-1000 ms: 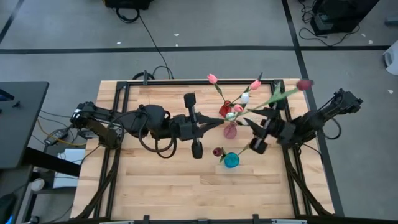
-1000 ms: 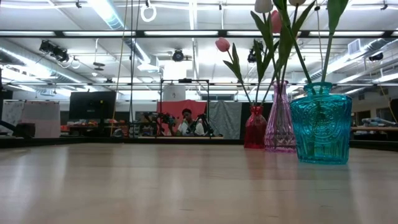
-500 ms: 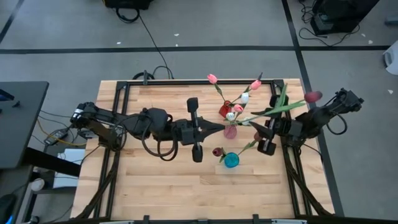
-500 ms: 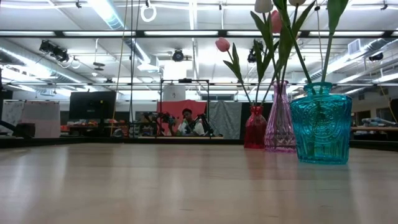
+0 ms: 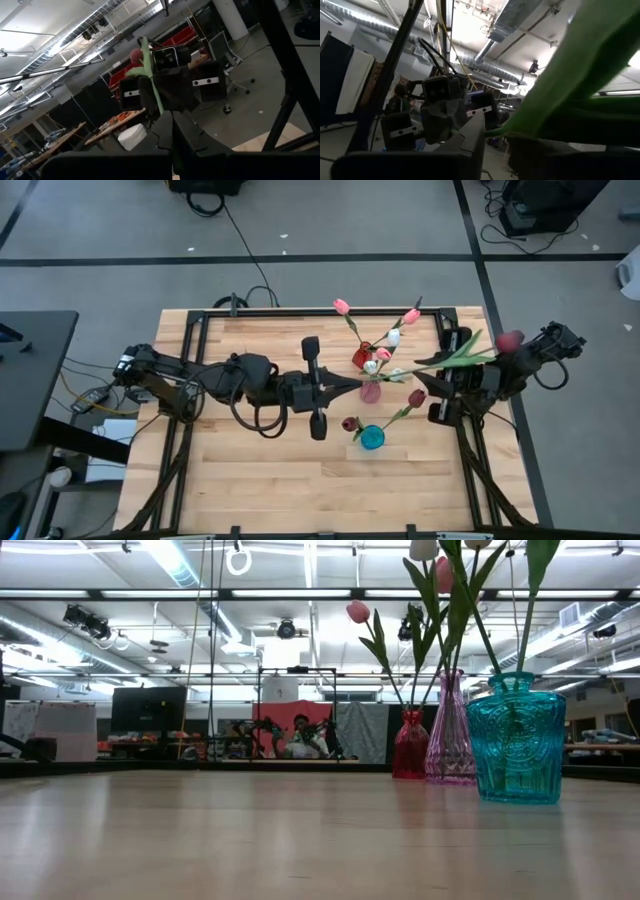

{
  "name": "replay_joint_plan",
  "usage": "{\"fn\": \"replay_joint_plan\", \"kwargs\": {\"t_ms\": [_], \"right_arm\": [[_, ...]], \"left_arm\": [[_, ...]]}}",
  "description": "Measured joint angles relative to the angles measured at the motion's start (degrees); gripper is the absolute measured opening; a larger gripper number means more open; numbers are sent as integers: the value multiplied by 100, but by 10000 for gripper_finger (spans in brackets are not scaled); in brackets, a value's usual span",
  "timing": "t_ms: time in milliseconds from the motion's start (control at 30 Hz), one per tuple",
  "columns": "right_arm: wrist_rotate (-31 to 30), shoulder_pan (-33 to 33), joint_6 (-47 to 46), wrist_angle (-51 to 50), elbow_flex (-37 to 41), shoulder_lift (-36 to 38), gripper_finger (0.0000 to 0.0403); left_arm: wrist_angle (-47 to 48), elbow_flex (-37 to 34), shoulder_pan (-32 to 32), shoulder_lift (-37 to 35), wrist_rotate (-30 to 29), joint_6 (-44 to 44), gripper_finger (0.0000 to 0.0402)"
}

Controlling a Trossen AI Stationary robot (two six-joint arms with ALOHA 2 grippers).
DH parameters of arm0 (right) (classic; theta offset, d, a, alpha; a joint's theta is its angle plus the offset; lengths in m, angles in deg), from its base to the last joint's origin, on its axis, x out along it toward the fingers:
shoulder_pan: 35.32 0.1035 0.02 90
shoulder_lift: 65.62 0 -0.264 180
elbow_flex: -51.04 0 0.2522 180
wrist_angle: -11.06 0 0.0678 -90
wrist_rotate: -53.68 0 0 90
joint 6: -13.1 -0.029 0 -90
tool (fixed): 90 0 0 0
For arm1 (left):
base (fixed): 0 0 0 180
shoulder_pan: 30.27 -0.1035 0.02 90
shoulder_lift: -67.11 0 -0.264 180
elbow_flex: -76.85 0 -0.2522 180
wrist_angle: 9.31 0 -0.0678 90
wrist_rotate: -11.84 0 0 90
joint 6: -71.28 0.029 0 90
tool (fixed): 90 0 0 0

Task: Sort flowers into vase by color
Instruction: Put the red tulip into the blue vase

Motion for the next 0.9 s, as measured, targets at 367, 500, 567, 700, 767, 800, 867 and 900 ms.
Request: {"fn": "replay_joint_plan", "kwargs": {"t_ms": [367, 500, 567, 700, 767, 800, 867, 900], "right_arm": [[13, 0, -168, -441, 2, 200, 19], [-83, 4, -160, -549, 2, 236, 12], [-309, 20, -162, -594, 0, 240, 16], [-790, 196, -157, -906, 0, 325, 16], [-904, 361, -256, -1121, 0, 438, 15], [-907, 448, -377, -1288, 0, 502, 15], [-880, 611, -688, -1659, 0, 597, 15], [-847, 689, -854, -1875, 0, 638, 15]], "left_arm": [[125, 0, -4, 0, -334, -49, 12], [358, -2, -1, 0, -567, -60, 45], [536, -2, 10, -18, -746, -67, 75], [1183, -4, 37, -192, -1015, -382, 139], [1598, -7, 37, -324, -995, -642, 162], [1868, -7, 39, -410, -973, -798, 170], [2502, -7, 39, -582, -743, -1215, 178], [2826, -7, 39, -656, -590, -1434, 180]]}}
